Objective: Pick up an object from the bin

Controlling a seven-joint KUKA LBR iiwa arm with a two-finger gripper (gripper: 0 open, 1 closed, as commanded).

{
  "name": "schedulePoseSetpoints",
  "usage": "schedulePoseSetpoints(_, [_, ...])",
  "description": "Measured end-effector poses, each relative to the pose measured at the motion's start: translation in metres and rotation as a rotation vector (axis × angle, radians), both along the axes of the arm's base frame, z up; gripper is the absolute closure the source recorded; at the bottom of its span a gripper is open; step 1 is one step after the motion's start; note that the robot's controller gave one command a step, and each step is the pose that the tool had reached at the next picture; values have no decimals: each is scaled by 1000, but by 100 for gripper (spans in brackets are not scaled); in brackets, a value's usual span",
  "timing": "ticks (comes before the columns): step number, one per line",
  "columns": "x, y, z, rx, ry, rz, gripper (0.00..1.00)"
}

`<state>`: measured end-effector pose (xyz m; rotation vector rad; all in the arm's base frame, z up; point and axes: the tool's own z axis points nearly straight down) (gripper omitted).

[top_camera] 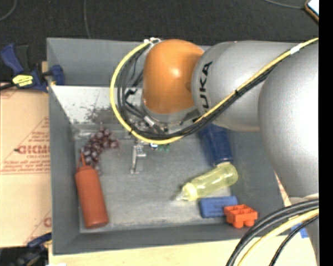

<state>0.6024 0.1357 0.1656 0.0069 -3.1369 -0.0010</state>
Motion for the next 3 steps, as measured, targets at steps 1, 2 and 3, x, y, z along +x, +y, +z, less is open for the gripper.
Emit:
schedulePoseSetpoints(1, [2,-1,5,1,-8,-5,0])
schedulePoseSetpoints(2, [56,62,-94,3,-15,210,0])
schedulePoseSetpoints(3, [40,56,-15,3,-17,155,0])
